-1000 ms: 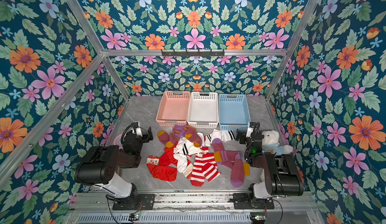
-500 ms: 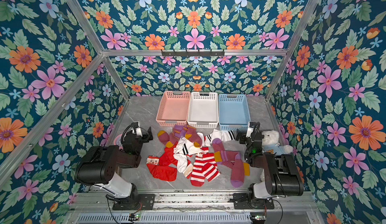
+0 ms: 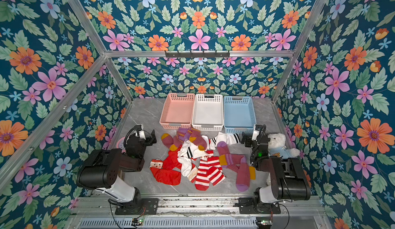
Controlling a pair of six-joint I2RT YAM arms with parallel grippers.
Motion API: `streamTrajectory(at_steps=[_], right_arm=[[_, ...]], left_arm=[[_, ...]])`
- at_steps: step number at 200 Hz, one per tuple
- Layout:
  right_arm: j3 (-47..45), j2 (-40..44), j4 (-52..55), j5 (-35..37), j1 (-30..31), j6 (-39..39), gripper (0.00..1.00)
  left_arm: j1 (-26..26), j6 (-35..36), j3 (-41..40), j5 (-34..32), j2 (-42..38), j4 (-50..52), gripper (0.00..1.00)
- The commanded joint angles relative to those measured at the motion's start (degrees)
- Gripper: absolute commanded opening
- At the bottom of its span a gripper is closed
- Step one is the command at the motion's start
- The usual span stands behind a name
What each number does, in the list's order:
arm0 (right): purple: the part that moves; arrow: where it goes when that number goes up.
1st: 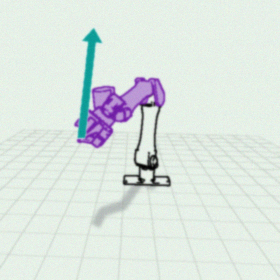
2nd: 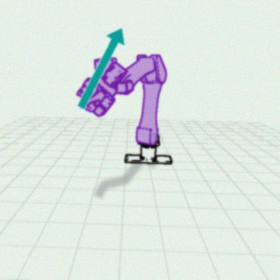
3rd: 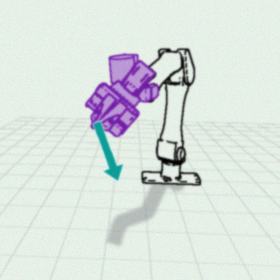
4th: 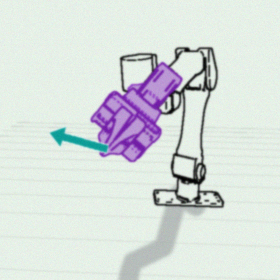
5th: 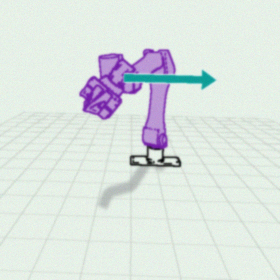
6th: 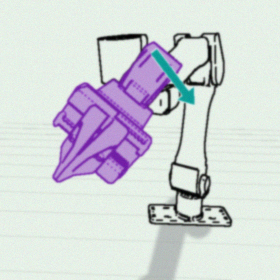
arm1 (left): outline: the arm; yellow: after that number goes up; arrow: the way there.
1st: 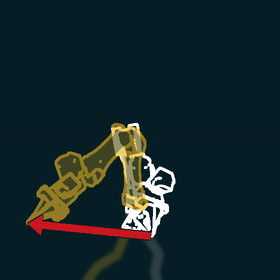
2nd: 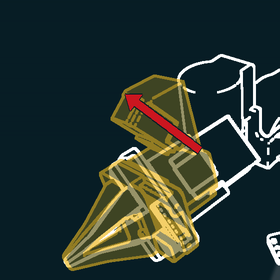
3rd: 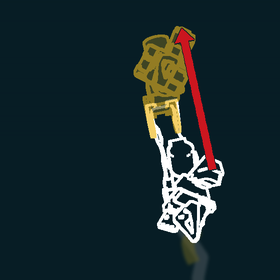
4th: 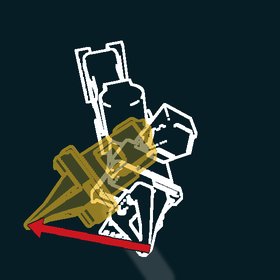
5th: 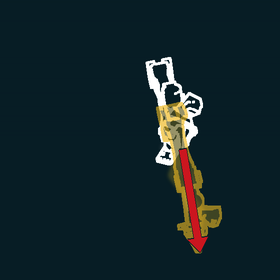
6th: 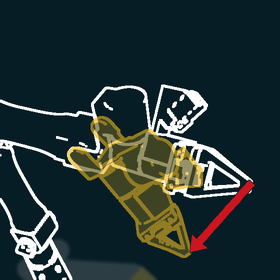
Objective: Sort the socks into the basket by color
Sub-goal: Pick up the sock at the center of the board.
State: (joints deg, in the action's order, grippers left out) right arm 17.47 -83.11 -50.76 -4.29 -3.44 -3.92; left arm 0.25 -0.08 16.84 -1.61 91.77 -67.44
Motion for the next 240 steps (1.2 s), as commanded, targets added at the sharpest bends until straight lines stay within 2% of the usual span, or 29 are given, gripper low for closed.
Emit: streamTrajectory(at_steps=[1, 24, 49, 60, 72, 83, 92, 108, 132, 154, 169, 180, 203, 218, 240], right_arm=[[0.28, -0.03, -1.20, -0.01, 0.06, 0.39, 0.99], [0.15, 0.01, -1.26, 0.60, 0.32, 0.61, 0.99], [-1.85, 1.10, -4.29, 4.02, 3.69, 3.62, 0.99], [-3.03, 3.23, -5.71, 7.65, 5.30, 4.46, 0.99], [-0.18, 9.08, 4.04, 16.50, 9.45, 6.03, 0.99], [3.89, 14.88, 15.45, 18.06, 11.12, 6.04, 0.99], [5.80, 19.40, 19.95, 18.14, 11.29, 4.24, 0.99], [7.58, 27.38, 24.17, 16.59, 11.72, 2.68, 0.99], [13.68, 35.35, 38.14, 13.18, 11.73, -2.73, 0.99], [22.27, 35.29, 52.73, 11.51, 11.90, -6.93, 0.99], [26.84, 33.81, 59.70, 9.67, 12.00, -7.17, 0.99], [28.77, 32.89, 62.65, 9.05, 11.99, -8.06, 0.99], [30.47, 30.65, 64.27, 5.79, 12.03, -8.46, 0.99], [31.88, 28.84, 66.10, 4.30, 11.97, -7.76, 0.98], [34.16, 25.94, 69.39, 1.85, 11.97, -6.72, 0.94]], left_arm=[[-0.08, -0.28, 0.16, -0.24, 0.04, -1.20, 0.99], [-0.08, -0.28, 0.13, -0.24, 0.00, -1.21, 0.99], [0.05, 0.19, 0.24, 0.04, -0.23, -1.47, 0.99], [0.53, 1.32, 2.27, 0.94, -1.92, 4.46, 0.99], [1.09, 0.50, 6.06, -3.85, -4.39, 13.75, 0.99], [1.40, -1.95, 12.28, -8.42, -6.05, 27.01, 0.99], [1.87, -2.43, 16.19, -10.33, -6.61, 33.63, 0.99], [3.72, -2.46, 18.75, -10.26, -9.10, 38.14, 0.99], [9.44, -4.77, 19.88, -10.38, -14.30, 40.03, 0.99], [17.12, -4.05, 22.28, -19.00, -16.56, 41.40, 0.99], [19.15, -6.22, 26.20, -21.49, -17.05, 45.47, 0.99], [19.18, -9.12, 29.27, -20.52, -16.99, 48.89, 0.99], [19.26, -9.23, 33.25, -14.17, -17.01, 52.73, 0.99], [19.31, -9.46, 33.96, -10.77, -17.81, 53.28, 0.99], [19.30, -11.45, 32.72, -9.27, -19.70, 51.83, 0.99]])
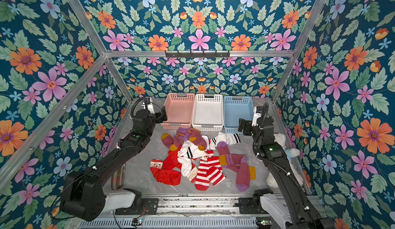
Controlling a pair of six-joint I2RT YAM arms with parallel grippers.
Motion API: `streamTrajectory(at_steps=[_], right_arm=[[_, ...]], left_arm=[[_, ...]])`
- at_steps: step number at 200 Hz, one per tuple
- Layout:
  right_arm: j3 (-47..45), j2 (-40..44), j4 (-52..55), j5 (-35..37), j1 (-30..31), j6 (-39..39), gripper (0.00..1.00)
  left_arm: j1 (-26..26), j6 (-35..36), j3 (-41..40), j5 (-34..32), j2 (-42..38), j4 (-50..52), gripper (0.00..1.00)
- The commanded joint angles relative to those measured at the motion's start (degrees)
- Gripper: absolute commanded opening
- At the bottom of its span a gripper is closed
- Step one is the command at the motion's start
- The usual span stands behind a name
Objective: Sort the socks into the basket by color
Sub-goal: Pick up the sock at the center of the board.
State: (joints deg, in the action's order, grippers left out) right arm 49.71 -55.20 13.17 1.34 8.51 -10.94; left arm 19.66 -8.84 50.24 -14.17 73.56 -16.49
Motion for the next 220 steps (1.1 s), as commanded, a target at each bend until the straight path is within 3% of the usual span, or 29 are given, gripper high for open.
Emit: streamTrajectory(at_steps=[1, 23, 36, 93, 162, 220], right_arm=[[1.99, -2.13, 5.55, -3.93, 0.06, 0.30, 0.94], [3.11, -4.81, 6.21, -7.96, 0.17, -0.09, 0.92], [4.17, -6.13, 7.30, -9.02, 0.75, -0.35, 0.92], [5.59, -9.93, 10.76, -7.75, 6.98, -2.51, 0.88], [1.64, -18.20, 4.64, -6.47, 21.99, -10.41, 0.72], [5.68, -30.69, -0.18, -6.37, 28.75, -13.50, 0.62]], left_arm=[[-0.13, -2.68, -0.71, 3.37, -1.54, 0.78, 0.99], [-0.13, -3.06, -0.05, 4.19, -2.01, 2.43, 0.99], [-0.12, -4.73, 2.09, 1.42, -1.30, 6.23, 0.99], [1.12, -4.03, 0.65, 0.09, -1.70, 8.14, 0.99], [1.96, -3.87, -6.50, 0.66, -5.25, 1.99, 0.99], [1.96, -6.76, -3.28, 0.84, -3.83, 7.44, 0.99]])
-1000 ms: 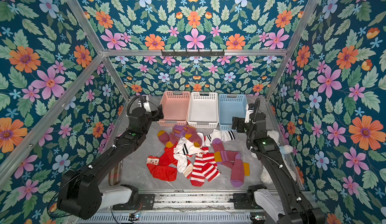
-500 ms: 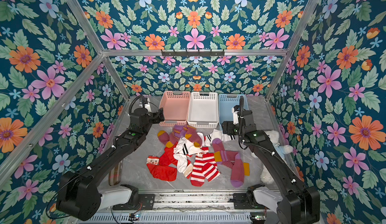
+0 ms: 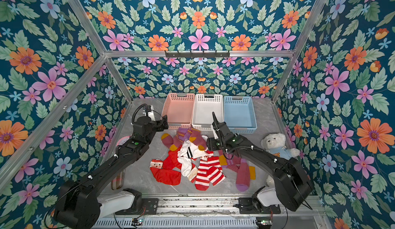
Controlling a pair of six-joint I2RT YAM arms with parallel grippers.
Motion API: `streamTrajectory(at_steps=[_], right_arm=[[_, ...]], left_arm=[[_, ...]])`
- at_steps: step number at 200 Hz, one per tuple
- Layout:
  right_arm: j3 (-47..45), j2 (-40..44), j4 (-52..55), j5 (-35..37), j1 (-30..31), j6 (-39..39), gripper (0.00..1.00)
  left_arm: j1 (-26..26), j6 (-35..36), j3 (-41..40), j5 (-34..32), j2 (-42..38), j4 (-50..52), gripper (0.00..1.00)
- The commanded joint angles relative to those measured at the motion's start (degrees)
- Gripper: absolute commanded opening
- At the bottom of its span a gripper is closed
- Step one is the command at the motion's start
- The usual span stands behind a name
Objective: Sort the socks into the basket by color
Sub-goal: Pick up the sock at the center of the board.
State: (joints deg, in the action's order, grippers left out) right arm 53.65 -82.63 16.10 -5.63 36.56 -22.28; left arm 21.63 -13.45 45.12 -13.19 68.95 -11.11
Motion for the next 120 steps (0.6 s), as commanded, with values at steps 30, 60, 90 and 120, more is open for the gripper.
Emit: streamTrajectory(at_steps=[30, 60, 90, 120], right_arm=[[3.41, -6.69, -4.41, -1.06, 0.86, -2.50, 0.59], [4.71, -8.80, -4.66, -2.01, 1.32, -2.68, 0.56], [5.58, -10.93, -4.50, -2.02, 1.85, -3.18, 0.53], [6.01, -12.85, -4.37, -1.84, 1.85, -4.02, 0.49]], left_arm=[[-0.01, -1.09, 3.45, 2.51, 1.80, 4.61, 0.99], [0.01, -0.58, 3.18, 2.59, 2.16, 5.36, 0.99], [-0.01, -0.76, 2.14, 1.58, 2.07, 5.02, 0.99], [0.10, -0.09, 0.27, 3.34, 0.85, 2.61, 0.99]])
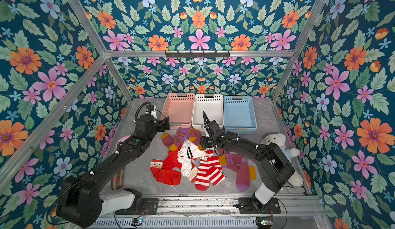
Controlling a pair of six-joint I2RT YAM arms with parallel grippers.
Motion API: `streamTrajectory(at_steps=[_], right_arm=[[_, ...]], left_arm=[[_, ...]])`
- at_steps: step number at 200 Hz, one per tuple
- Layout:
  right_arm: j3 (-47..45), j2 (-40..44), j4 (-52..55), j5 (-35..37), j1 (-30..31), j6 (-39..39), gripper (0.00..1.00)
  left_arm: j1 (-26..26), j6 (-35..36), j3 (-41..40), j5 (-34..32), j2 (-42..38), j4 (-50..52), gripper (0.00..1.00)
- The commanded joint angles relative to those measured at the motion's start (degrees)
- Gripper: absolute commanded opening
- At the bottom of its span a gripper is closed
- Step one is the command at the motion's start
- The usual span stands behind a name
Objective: Sort the socks into the basket by color
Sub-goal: Pick up the sock at the center of the board.
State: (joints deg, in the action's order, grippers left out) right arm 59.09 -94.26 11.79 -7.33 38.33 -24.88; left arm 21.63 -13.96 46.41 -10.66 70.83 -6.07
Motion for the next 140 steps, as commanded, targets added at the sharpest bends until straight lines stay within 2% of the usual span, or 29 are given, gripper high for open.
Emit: streamTrajectory(at_steps=[1, 32, 44, 61, 80, 140], right_arm=[[0.58, -1.69, -0.04, -0.09, 0.08, -1.41, 0.49], [1.46, -3.69, 0.95, 0.70, 0.08, -1.84, 0.39], [1.72, -4.07, 0.93, 0.18, 0.08, -1.75, 0.30], [2.28, -4.10, 1.27, -0.05, 0.08, -1.75, 0.12], [2.52, -2.81, 1.65, -0.22, 0.17, -1.58, 0.02], [7.00, 5.57, 8.72, 0.12, 0.16, 0.87, 0.00]], left_arm=[[0.09, 0.46, -1.04, 0.85, -1.08, -2.54, 0.99], [0.17, 1.07, -2.29, 1.25, -2.18, -3.94, 0.99], [0.17, 1.15, -2.28, 1.41, -2.26, -3.69, 0.99], [0.17, 1.26, -2.33, 1.73, -2.33, -3.47, 0.99], [0.17, 1.15, -2.42, 1.67, -2.43, -3.43, 0.99], [0.30, 0.98, -2.80, 2.50, -3.28, -4.02, 0.99]])
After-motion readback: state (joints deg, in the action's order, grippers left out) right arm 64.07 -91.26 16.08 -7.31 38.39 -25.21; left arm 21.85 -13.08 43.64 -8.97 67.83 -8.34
